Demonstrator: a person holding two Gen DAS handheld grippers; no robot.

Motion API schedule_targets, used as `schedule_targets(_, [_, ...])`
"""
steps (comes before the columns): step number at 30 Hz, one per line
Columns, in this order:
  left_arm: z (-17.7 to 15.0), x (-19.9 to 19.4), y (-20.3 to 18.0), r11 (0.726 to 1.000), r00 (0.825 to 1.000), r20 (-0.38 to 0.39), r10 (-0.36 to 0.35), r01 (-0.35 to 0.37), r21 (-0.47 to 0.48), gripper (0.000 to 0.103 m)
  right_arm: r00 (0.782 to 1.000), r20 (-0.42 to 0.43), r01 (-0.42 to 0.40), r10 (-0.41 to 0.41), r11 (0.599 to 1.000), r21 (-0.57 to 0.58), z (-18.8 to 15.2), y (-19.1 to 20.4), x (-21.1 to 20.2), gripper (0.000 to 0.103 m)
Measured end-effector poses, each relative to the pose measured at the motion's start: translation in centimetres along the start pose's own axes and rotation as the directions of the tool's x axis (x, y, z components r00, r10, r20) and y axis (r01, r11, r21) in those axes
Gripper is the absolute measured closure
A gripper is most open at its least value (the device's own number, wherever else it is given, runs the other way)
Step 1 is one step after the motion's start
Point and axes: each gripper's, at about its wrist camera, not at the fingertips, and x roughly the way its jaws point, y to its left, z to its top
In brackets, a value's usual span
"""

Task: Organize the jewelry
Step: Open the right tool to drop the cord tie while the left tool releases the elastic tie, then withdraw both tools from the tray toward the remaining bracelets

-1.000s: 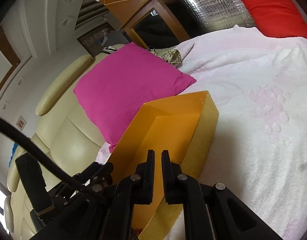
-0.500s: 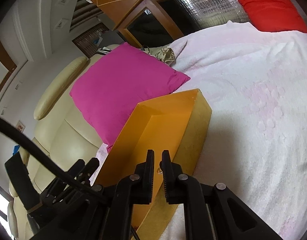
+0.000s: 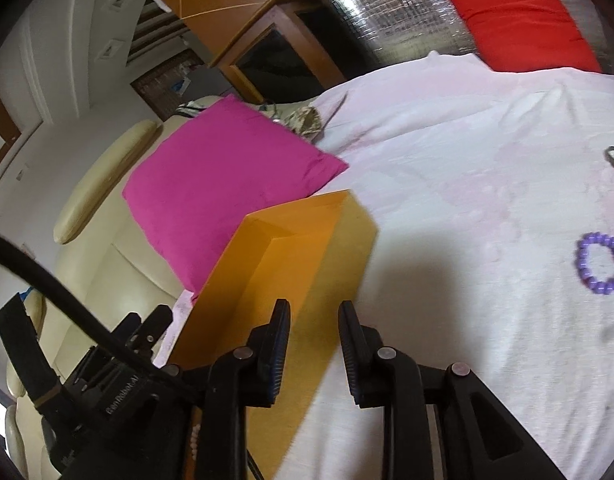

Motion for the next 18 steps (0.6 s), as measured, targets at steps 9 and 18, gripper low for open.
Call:
schedule_targets(9, [0.2,-1.0,-4.4,0.997,0.998,0.010,-0.065,0.065,0.049,0.035,0.997,0.048,0.055,-0.056,0.998,0.037,1.1,-3.9,-3.8,0.076])
schedule_targets(18, [-0.4,-1.7,-9.8,0.982,0.991,-0.022,-0.131,0.132,0.138,0.033,0.991,0.076,0.101,-0.107,0.992,0.072,1.7,-7.5,-7.2,0.076])
